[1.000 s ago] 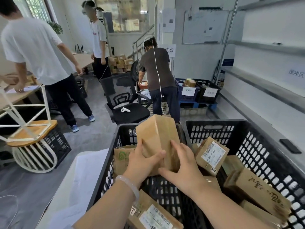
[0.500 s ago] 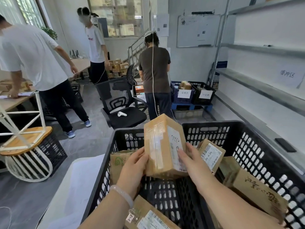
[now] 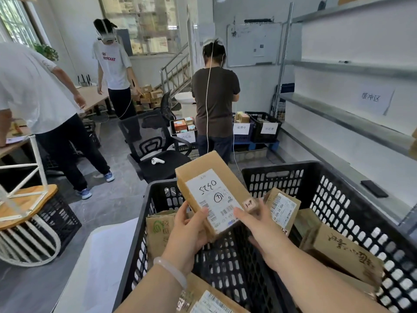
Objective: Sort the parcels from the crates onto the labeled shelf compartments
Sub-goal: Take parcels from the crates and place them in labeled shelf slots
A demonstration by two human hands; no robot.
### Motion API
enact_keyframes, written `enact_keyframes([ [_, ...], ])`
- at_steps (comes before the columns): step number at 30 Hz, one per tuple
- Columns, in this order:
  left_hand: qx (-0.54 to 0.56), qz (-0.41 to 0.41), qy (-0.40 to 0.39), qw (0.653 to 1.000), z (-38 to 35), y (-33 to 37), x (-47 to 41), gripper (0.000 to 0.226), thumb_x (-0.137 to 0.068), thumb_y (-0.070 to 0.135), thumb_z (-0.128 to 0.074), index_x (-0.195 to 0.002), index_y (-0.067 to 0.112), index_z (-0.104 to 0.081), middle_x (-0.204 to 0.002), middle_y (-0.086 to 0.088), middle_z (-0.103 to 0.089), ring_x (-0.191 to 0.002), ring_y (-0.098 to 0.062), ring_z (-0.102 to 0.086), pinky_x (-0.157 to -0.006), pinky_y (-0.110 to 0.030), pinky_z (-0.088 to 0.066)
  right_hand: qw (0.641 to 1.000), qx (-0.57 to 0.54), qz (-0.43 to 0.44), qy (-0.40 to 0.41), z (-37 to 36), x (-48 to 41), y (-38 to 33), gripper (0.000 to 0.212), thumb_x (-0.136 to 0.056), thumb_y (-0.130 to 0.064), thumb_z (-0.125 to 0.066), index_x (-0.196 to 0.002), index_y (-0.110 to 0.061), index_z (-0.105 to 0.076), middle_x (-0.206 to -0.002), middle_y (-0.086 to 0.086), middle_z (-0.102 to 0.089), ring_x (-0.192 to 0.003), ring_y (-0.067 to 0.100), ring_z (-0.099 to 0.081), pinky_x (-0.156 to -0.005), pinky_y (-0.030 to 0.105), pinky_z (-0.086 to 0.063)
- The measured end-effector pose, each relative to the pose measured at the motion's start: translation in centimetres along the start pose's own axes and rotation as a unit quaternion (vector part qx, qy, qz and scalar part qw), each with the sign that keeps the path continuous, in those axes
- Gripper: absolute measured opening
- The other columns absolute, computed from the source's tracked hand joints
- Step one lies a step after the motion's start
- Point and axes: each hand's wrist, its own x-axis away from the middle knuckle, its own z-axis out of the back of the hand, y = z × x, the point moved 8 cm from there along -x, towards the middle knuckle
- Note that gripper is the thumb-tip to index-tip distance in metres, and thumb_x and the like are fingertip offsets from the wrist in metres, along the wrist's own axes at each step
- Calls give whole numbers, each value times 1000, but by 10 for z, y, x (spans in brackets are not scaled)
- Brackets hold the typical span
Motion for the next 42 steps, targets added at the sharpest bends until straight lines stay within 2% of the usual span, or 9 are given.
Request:
enact_keyframes([
  [5, 2, 5, -25, 1000, -6, -15, -2, 82, -84, 31, -77, -148, 46, -27, -115, -1, -74, -112, -23, -68, -103, -53, -48, 994, -86, -48, -49, -17, -1, 16, 76, -71, -39, -82, -136, -43, -41, -114, -7, -71, -109, 21, -66, -100, 52, -46],
  [9, -138, -49, 44, 988, 28, 5, -7, 104, -64, 47, -87, -149, 45, -27, -130, 3, -64, -121, -19, -60, -107, -53, -45, 1000, -20, 5, 13, -1, -1, 1, 92, -61, -37, -88, -134, -52, -34, -126, -8, -64, -112, 17, -63, -97, 49, -51],
  [12, -319, -146, 121, 929, 54, 42, -9, 106, -76, 40, -83, -156, 37, -13, -154, -1, -35, -140, -22, -37, -116, -54, -33, 995, 97, 19, 10, 9, 4, -7, 105, -60, -42, -84, -145, -49, -23, -130, -8, -57, -118, 16, -57, -106, 47, -43],
  [17, -541, -205, -67, 813, 29, 55, -9, 83, -81, 43, -77, -150, 44, -31, -153, 19, -32, -132, 2, -29, -116, -33, -29, 978, 199, 41, -51, 0, 11, -15, 88, -61, -41, -81, -138, -50, -41, -130, -16, -51, -120, 7, -49, -104, 38, -43],
  [21, -498, -35, -238, 833, 29, 22, -10, 81, -73, 51, -81, -139, 56, -36, -131, 22, -58, -119, -3, -59, -106, -39, -48, 966, 231, 57, -96, -11, 18, -19, 78, -55, -47, -79, -126, -58, -49, -127, -19, -53, -115, 4, -55, -99, 38, -49],
  [25, -433, 25, -282, 856, 39, 3, -10, 96, -59, 58, -88, -140, 56, -37, -130, 11, -65, -115, -13, -65, -102, -45, -51, 965, 230, 65, -104, -14, 24, -18, 73, -58, -42, -80, -124, -55, -52, -125, -17, -58, -112, 3, -58, -96, 35, -52],
  [34, -341, -33, -242, 908, 11, 11, -24, 80, -49, 69, -83, -121, 61, -48, -116, 16, -70, -105, -10, -69, -96, -41, -54, 991, 34, 113, 56, 26, 54, -21, 101, -72, -35, -79, -150, -44, -16, -145, -20, -33, -129, 0, -40, -107, 30, -33],
  [38, -277, -53, -270, 920, -45, 14, -10, 85, -52, 67, -84, -129, 53, -50, -111, 10, -73, -101, -13, -72, -93, -42, -55, 990, 22, 120, 76, 53, 79, -12, 96, -75, -30, -82, -150, -40, -22, -142, -15, -47, -119, -3, -53, -88, 20, -48],
  [42, -243, -83, -319, 912, -117, 7, 20, 85, -63, 56, -86, -138, 37, -49, -110, 7, -75, -101, -14, -72, -95, -41, -55, 978, -1, 150, 148, 109, 119, -26, 81, -68, -30, -81, -138, -39, -41, -129, -11, -60, -117, 3, -58, -93, 29, -52],
])
